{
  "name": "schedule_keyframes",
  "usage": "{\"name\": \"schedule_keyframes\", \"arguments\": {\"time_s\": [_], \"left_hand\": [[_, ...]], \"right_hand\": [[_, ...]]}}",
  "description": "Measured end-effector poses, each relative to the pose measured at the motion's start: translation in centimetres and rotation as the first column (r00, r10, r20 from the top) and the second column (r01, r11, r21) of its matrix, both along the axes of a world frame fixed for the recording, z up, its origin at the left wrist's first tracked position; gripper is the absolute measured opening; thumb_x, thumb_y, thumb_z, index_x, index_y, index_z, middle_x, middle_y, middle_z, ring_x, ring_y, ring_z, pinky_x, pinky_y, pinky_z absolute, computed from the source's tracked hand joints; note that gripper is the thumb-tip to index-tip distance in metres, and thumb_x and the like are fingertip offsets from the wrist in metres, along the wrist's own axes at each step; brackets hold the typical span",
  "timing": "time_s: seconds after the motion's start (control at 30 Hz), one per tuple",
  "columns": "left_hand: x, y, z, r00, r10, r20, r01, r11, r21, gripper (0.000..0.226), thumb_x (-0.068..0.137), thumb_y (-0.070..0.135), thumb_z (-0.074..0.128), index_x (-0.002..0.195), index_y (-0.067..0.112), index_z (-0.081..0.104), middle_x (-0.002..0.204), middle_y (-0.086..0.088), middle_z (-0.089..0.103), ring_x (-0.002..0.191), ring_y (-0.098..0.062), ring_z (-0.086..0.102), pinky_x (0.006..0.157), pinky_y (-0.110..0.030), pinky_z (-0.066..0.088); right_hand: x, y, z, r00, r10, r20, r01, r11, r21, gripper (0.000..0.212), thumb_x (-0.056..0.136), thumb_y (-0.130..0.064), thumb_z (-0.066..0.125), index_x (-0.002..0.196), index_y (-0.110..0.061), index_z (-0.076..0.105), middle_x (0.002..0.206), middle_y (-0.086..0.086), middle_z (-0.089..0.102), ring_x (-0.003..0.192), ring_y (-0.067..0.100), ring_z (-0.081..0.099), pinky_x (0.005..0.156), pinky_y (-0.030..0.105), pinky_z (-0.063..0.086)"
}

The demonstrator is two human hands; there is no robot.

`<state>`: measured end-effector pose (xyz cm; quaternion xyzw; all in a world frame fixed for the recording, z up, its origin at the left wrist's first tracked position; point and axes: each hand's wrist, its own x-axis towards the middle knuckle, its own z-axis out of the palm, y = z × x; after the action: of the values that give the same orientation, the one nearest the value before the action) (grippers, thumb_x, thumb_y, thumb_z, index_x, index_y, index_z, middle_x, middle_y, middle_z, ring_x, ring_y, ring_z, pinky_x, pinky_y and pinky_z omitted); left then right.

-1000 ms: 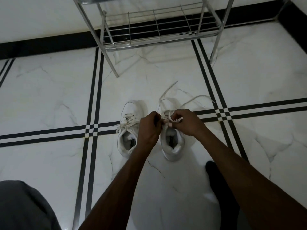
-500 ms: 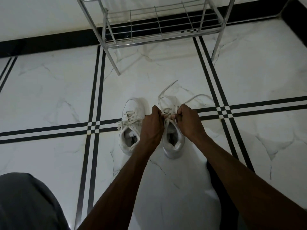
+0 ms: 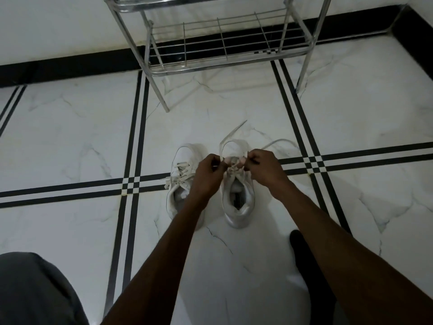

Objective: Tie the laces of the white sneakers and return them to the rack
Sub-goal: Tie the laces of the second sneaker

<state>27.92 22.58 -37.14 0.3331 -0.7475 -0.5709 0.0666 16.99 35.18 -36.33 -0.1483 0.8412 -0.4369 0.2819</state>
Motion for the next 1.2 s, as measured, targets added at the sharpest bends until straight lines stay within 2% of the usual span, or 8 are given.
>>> {"name": "schedule_keyframes", "arguments": {"time_s": [0.17,0.4,0.5,0.6,0.97,1.03,1.13,1.2], "left_hand": [[-0.5,-2.4,3.9,0.970,-0.009,-0.241,0.040,0.992,0.120,0.033,0.106,0.033,0.052,0.099,0.006,0.070,0.108,-0.012,0.077,0.108,-0.026,0.071,0.089,-0.034,0.060],[-1.2,-3.7,5.1,0.947,-0.133,-0.291,0.127,0.991,-0.042,0.034,0.106,0.033,0.053,0.103,0.009,0.077,0.103,-0.004,0.078,0.114,-0.015,0.069,0.088,-0.026,0.055],[-0.6,-2.9,4.2,0.954,-0.147,-0.262,0.174,0.981,0.085,0.050,0.111,0.040,0.036,0.111,0.004,0.071,0.093,-0.008,0.076,0.085,-0.014,0.071,0.076,-0.029,0.054],[-0.5,-2.1,3.4,0.972,-0.198,-0.130,0.213,0.969,0.121,0.060,0.110,0.049,0.025,0.113,0.009,0.070,0.098,-0.008,0.080,0.094,-0.015,0.075,0.083,-0.021,0.056],[-1.6,-0.9,1.7,0.992,-0.083,-0.094,0.099,0.979,0.180,0.033,0.105,0.042,0.051,0.115,0.015,0.068,0.108,-0.005,0.078,0.100,-0.018,0.075,0.077,-0.033,0.063],[-1.5,-1.2,1.3,0.989,-0.119,-0.093,0.126,0.989,0.079,0.034,0.103,0.042,0.053,0.129,0.022,0.065,0.117,-0.004,0.077,0.107,-0.028,0.073,0.089,-0.048,0.061],[-1.3,-1.9,1.3,0.979,-0.199,-0.042,0.184,0.955,-0.233,0.037,0.103,0.026,0.059,0.140,0.021,0.059,0.129,-0.004,0.070,0.107,-0.013,0.067,0.073,-0.010,0.056],[-1.2,-2.4,1.1,0.989,-0.149,-0.017,0.131,0.915,-0.380,0.024,0.100,0.023,0.063,0.123,0.020,0.070,0.116,-0.002,0.073,0.097,-0.013,0.066,0.074,-0.024,0.059]], "right_hand": [[-0.7,-0.7,1.9,0.993,0.004,0.121,0.023,0.975,-0.220,0.016,0.093,-0.023,0.067,0.099,-0.014,0.078,0.088,0.004,0.079,0.081,0.012,0.075,0.066,0.026,0.059],[-0.9,-2.4,5.9,0.840,0.532,0.108,-0.527,0.847,-0.072,0.023,0.092,-0.038,0.067,0.098,-0.018,0.077,0.086,0.002,0.075,0.075,0.008,0.065,0.068,0.025,0.054],[-1.4,-2.0,6.7,0.863,0.504,0.047,-0.500,0.863,-0.077,0.031,0.089,-0.048,0.067,0.090,-0.020,0.080,0.075,-0.003,0.072,0.069,0.003,0.059,0.062,0.017,0.047],[-2.4,-1.4,6.4,0.874,0.482,-0.057,-0.484,0.874,-0.046,0.026,0.088,-0.041,0.070,0.082,-0.018,0.080,0.070,0.000,0.072,0.065,0.004,0.059,0.065,0.024,0.046],[-2.9,-0.9,4.3,0.870,0.259,-0.419,-0.291,0.957,-0.013,0.011,0.076,-0.017,0.084,0.085,-0.014,0.079,0.084,0.001,0.078,0.069,0.010,0.071,0.077,0.038,0.062],[-2.8,-1.0,4.1,0.925,0.164,-0.343,-0.219,0.968,-0.126,0.014,0.074,-0.019,0.086,0.085,-0.013,0.079,0.083,0.001,0.078,0.071,0.013,0.075,0.077,0.038,0.063],[-2.6,-1.0,4.0,0.983,0.105,-0.153,-0.143,0.952,-0.269,0.017,0.072,-0.015,0.088,0.085,-0.008,0.079,0.084,0.006,0.078,0.074,0.020,0.077,0.076,0.043,0.064],[-2.4,-0.7,3.9,0.996,0.080,-0.039,-0.088,0.929,-0.360,0.019,0.074,-0.010,0.086,0.088,-0.001,0.077,0.089,0.011,0.078,0.079,0.024,0.077,0.076,0.042,0.064]]}}
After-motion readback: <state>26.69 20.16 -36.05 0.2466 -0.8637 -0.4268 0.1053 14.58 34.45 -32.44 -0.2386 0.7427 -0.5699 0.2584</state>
